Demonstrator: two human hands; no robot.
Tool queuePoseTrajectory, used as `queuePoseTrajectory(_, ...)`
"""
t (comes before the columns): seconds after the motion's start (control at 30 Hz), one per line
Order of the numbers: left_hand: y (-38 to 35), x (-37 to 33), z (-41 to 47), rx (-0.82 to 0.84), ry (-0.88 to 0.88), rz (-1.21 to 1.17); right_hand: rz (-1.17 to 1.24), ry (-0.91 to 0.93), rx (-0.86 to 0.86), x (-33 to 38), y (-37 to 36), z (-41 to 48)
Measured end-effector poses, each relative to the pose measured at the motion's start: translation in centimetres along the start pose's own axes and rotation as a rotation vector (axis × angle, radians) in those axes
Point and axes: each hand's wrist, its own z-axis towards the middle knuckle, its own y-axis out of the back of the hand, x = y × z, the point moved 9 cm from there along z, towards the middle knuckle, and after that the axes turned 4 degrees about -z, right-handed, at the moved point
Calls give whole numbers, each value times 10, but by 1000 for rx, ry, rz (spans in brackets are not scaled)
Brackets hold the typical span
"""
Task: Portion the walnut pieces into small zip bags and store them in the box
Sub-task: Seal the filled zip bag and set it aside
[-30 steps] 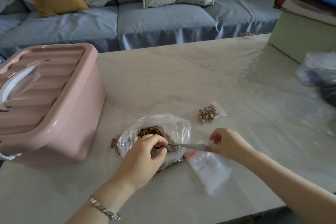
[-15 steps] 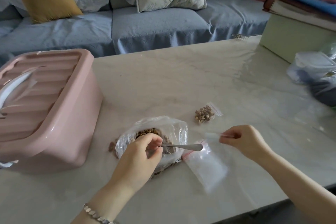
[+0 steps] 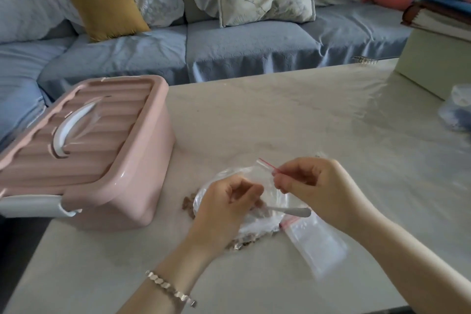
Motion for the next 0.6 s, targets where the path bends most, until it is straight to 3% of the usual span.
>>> queuePoseTrajectory(0.1, 15, 0, -3, -10, -48, 114, -130, 47, 58, 12, -14, 1)
queuePoseTrajectory(0.3, 44, -9, -2, -1, -113, 407, -168, -7, 138, 18, -38, 5)
queuePoseTrajectory(0.43, 63, -34, -14, -374, -354, 783, -85, -107, 90, 4, -45, 12)
queuePoseTrajectory(0.5, 59, -49, -24, -475, -500, 783, -17, -148, 51, 0, -48, 12)
queuePoseTrajectory(0.6, 42, -43, -15, -301, -287, 624, 22, -165, 23, 0, -51, 11)
